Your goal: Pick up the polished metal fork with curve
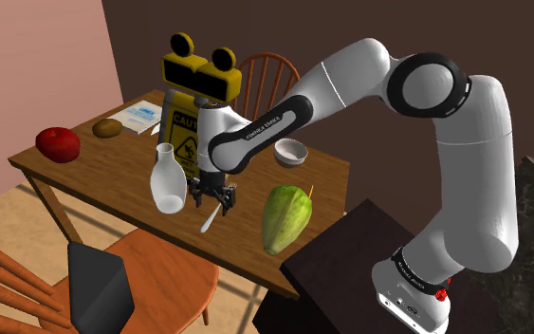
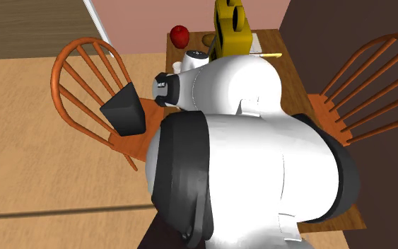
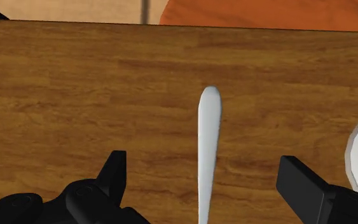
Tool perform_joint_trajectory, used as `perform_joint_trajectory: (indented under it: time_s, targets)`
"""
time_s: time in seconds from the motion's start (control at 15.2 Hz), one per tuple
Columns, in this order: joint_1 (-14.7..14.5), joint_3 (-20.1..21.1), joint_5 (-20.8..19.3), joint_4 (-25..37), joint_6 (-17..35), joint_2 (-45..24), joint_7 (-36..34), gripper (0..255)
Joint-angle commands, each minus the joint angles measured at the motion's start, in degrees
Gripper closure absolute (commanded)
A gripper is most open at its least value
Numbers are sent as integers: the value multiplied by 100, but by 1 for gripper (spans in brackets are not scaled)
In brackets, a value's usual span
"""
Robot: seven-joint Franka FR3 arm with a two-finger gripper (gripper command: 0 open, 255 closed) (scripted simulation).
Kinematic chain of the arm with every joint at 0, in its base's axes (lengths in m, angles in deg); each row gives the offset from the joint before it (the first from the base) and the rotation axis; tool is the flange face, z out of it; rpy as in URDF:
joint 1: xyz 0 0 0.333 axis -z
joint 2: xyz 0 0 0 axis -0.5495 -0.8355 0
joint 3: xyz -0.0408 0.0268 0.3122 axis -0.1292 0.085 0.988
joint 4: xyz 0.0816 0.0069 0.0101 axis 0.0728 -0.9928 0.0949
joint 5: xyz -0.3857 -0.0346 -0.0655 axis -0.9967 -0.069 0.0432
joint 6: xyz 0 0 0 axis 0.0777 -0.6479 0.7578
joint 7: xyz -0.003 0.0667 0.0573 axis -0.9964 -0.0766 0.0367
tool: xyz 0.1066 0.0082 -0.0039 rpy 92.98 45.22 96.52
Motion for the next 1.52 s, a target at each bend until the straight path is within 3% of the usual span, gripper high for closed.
perform_joint_trajectory:
  time_s: [0.0, 0.53, 0.59, 1.45]
  targets:
    - [-87, -87, -28, 201, 60, -271, -117, 0]
    - [-183, -205, -130, 326, 339, -679, -119, 0]
    - [-186, -204, -130, 319, 346, -677, -123, 255]
    - [-124, -133, -70, 244, 173, -428, -119, 255]
